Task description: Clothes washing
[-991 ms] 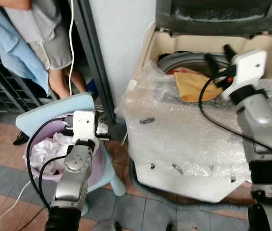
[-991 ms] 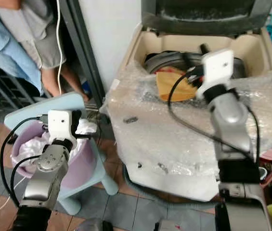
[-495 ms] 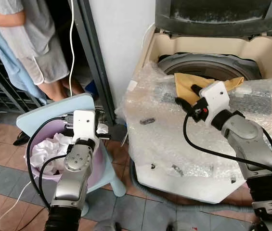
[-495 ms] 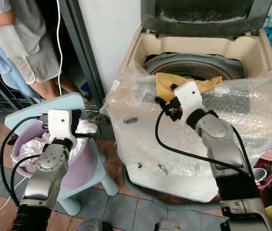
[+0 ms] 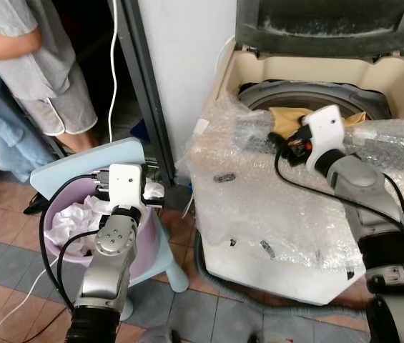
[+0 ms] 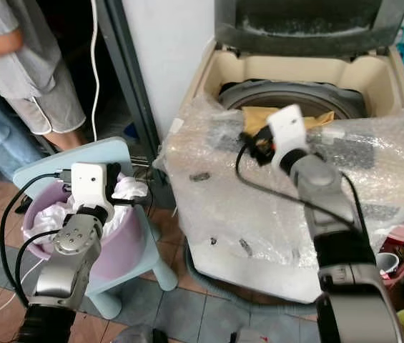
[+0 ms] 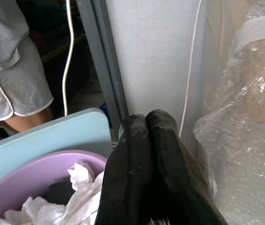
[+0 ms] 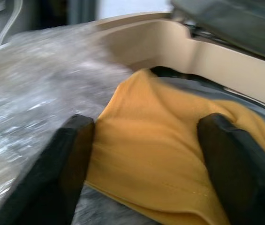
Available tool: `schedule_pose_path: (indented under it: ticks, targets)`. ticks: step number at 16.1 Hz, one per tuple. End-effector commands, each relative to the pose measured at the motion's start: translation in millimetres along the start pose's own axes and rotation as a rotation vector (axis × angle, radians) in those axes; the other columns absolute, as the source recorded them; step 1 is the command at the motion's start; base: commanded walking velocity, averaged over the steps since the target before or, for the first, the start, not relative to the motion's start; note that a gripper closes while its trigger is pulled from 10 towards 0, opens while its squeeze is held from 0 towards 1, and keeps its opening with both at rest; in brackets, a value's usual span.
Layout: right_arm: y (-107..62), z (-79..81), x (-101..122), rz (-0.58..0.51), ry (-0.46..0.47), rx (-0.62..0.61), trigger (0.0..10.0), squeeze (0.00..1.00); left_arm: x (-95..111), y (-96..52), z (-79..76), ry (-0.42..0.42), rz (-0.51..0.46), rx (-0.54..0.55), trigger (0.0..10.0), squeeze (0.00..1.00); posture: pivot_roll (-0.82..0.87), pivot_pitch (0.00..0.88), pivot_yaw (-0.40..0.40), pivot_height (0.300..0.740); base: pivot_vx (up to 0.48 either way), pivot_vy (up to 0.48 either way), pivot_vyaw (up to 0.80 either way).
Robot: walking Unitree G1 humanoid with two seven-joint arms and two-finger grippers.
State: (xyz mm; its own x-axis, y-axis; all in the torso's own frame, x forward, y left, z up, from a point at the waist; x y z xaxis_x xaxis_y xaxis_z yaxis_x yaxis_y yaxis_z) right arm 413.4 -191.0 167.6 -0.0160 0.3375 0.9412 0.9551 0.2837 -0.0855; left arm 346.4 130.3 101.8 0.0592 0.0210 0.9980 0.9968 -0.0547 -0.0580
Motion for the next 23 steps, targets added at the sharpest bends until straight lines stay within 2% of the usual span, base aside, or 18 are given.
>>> schedule_pose_path:
  ticks: [1,3,4,5,6,7,8,9,11,13,15,17,18,19,23]
  targets:
    - [-2.5,-31.3,2,-0.007,0.075,-0.122,10.0,1.0,0,-1.2,6.9,0.018,0.004,0.014,10.0,0.0,-0.07,0.0,0.109,0.74,0.0,0.0,0.0]
    - [-3.2,-48.0,11,-0.06,0.172,-0.174,10.0,1.0,-1,-1.8,7.8,0.019,0.005,0.017,10.0,0.0,-0.07,0.0,0.107,0.74,0.0,0.0,0.0]
    - [-3.3,-56.2,9,-0.052,0.198,-0.21,10.0,1.0,-1,-1.7,7.9,0.019,0.006,0.019,10.0,0.0,-0.07,0.0,0.107,0.74,0.0,0.0,0.0]
    - [-4.0,-60.1,7,-0.04,0.189,-0.234,10.0,1.0,-1,-1.7,7.9,0.019,0.007,0.019,10.0,0.0,-0.07,0.0,0.107,0.74,0.0,0.0,0.0]
    - [-7.1,-71.2,2,-0.01,0.153,-0.305,10.0,1.0,0,-1.7,7.7,0.018,0.006,0.018,10.0,0.0,-0.07,0.0,0.107,0.74,0.0,0.0,0.0]
    - [-14.0,-89.8,2,0.006,0.104,-0.428,10.0,1.0,0,-1.5,7.6,0.019,0.006,0.018,10.0,0.0,-0.07,0.0,0.107,0.74,0.0,0.0,0.0]
    - [-18.0,-97.4,16,-0.057,0.099,-0.476,10.0,1.0,0,-1.5,7.8,0.02,0.004,0.02,10.0,0.0,-0.06,0.0,0.107,0.74,0.0,0.0,0.0]
    - [-18.2,-97.1,22,-0.09,0.107,-0.473,10.0,1.0,1,-1.5,7.8,0.02,0.004,0.02,10.0,0.0,-0.06,0.0,0.107,0.74,0.0,0.0,0.0]
    - [-18.3,-87.0,44,-0.185,0.075,-0.439,10.0,1.0,1,-2.3,9.9,0.016,-0.002,0.032,10.0,0.0,-0.06,0.0,0.105,0.74,0.0,0.0,0.0]
    - [-21.1,-65.5,64,-0.271,-0.033,-0.384,10.0,1.0,3,-2.8,11.2,0.016,-0.013,0.04,10.0,0.0,-0.06,0.0,0.101,0.74,0.0,0.0,0.0]
    - [-22.6,-58.5,69,-0.294,-0.064,-0.375,10.0,1.0,3,-2.6,11.7,0.017,-0.013,0.044,10.0,0.0,-0.06,0.0,0.099,0.74,0.0,0.0,0.0]
    - [-27.1,-41.4,79,-0.35,-0.087,-0.35,10.0,1.0,5,-1.4,13.4,0.015,-0.018,0.058,10.0,0.0,-0.06,0.0,0.096,0.74,0.0,0.0,0.0]
    - [-28.6,-35.1,81,-0.364,-0.087,-0.338,10.0,1.0,7,-1.0,13.9,0.013,-0.024,0.063,10.0,0.0,-0.06,0.0,0.096,0.74,0.0,0.0,0.0]
    - [-30.2,-19.8,82,-0.378,-0.071,-0.308,10.0,1.0,11,-0.8,15.3,0.005,-0.034,0.075,10.0,0.0,-0.06,0.0,0.094,0.74,0.0,0.0,0.0]
    - [-34.5,15.6,66,-0.352,-0.012,-0.244,10.0,1.0,16,-2.0,17.6,-0.002,-0.043,0.097,10.0,0.0,-0.05,0.0,0.085,0.74,0.0,0.081,0.0]
Point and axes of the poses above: a point about 5 cm out from each wrist's last joint towards the gripper, its own y axis pointing out of the wrist towards the gripper, its own x axis along the axis of the wrist's last joint, z = x × y, the point moved 6 cm from there along y, pointing out of the wrist towards the gripper, and after that the axes turned 5 degrees about -y, right-handed, at the moved point
